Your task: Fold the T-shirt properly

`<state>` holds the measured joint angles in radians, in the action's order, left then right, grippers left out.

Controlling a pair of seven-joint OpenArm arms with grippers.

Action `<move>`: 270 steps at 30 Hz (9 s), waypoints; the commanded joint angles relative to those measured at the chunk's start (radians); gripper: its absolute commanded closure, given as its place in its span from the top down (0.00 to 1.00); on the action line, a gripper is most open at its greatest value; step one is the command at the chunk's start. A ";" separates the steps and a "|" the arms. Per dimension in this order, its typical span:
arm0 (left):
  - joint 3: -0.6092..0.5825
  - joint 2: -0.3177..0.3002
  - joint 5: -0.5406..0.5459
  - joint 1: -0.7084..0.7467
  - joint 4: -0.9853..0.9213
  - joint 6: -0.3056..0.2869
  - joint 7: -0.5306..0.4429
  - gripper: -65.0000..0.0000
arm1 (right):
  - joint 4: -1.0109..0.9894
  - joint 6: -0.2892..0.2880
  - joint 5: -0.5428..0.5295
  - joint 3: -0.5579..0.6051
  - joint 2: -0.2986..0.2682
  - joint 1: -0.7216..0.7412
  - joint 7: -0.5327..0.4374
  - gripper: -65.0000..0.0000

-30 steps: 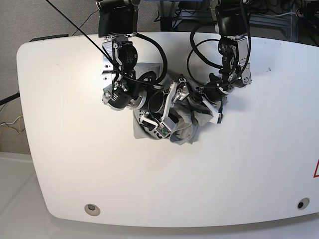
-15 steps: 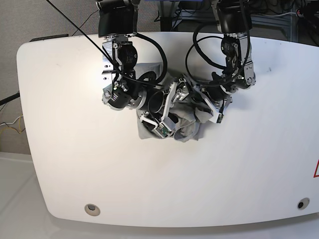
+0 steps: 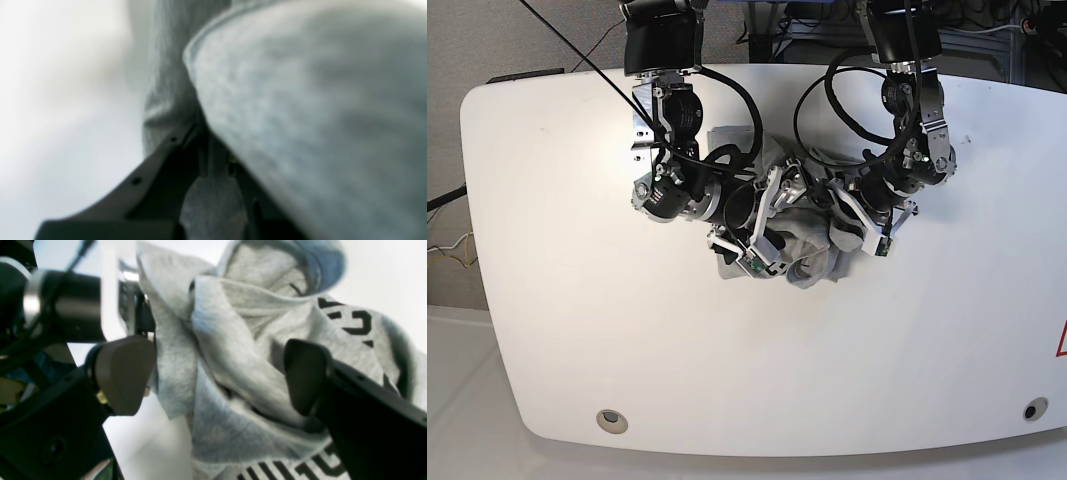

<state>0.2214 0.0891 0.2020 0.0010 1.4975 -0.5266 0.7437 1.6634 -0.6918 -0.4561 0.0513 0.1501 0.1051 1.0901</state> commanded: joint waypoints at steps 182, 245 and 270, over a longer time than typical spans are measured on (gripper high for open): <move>-0.147 -0.064 0.024 -0.065 0.363 0.089 0.055 0.02 | 0.039 0.044 0.158 0.223 0.007 -0.121 -0.170 0.00; -0.150 0.068 0.020 0.227 0.354 0.118 0.058 0.02 | -0.142 0.045 0.256 0.180 -0.031 0.288 -0.204 0.00; -0.147 0.057 0.023 0.225 0.268 0.156 0.052 0.02 | -0.273 0.044 0.270 0.109 -0.108 0.209 -0.341 0.00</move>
<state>0.0757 0.1436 0.2123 0.2413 1.7504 -0.3668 0.8223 1.3979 -0.6464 -0.1677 0.1577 0.0364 0.2832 0.7868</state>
